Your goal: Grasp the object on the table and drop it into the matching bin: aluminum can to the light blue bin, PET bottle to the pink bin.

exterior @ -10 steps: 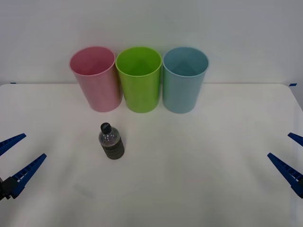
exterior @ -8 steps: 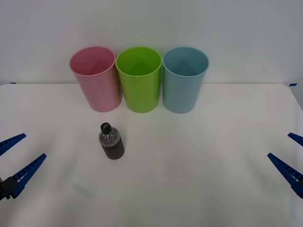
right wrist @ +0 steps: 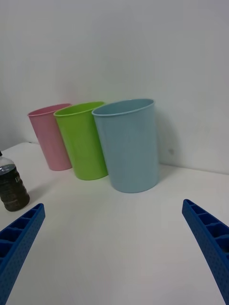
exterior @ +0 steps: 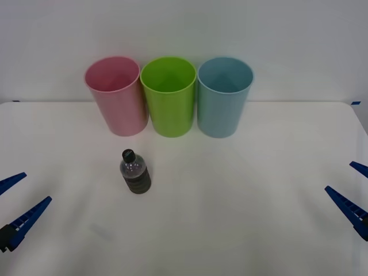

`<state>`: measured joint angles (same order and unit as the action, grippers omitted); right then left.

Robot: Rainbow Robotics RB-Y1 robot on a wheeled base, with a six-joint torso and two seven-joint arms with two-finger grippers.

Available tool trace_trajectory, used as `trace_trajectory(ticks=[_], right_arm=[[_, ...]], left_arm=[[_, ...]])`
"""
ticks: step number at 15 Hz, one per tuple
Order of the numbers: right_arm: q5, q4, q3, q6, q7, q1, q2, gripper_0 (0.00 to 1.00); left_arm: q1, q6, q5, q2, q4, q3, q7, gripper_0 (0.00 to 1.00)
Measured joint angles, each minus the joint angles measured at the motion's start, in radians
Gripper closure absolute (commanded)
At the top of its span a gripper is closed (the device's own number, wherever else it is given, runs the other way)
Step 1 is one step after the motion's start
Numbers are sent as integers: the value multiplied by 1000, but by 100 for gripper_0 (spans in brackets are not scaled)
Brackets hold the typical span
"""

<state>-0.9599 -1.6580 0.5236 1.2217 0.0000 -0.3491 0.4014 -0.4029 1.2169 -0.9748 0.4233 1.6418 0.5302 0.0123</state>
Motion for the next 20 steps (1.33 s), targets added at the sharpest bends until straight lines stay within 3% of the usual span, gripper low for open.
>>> trace_trajectory(ticks=[5,11,16,20], right_arm=[[0,0,0,0,0,0,0,0],[0,0,0,0,0,0,0,0],[0,0,0,0,0,0,0,0],[0,0,0,0,0,0,0,0]], left_arm=[[-32,-19,-87,0,0,-27,32,0],[21,-172,-119,-2,-7,-199,89,0],[126,-196,-125,-56,-146,-260,235,0],[173,-269,-128,-70,-187,-318,278,0]])
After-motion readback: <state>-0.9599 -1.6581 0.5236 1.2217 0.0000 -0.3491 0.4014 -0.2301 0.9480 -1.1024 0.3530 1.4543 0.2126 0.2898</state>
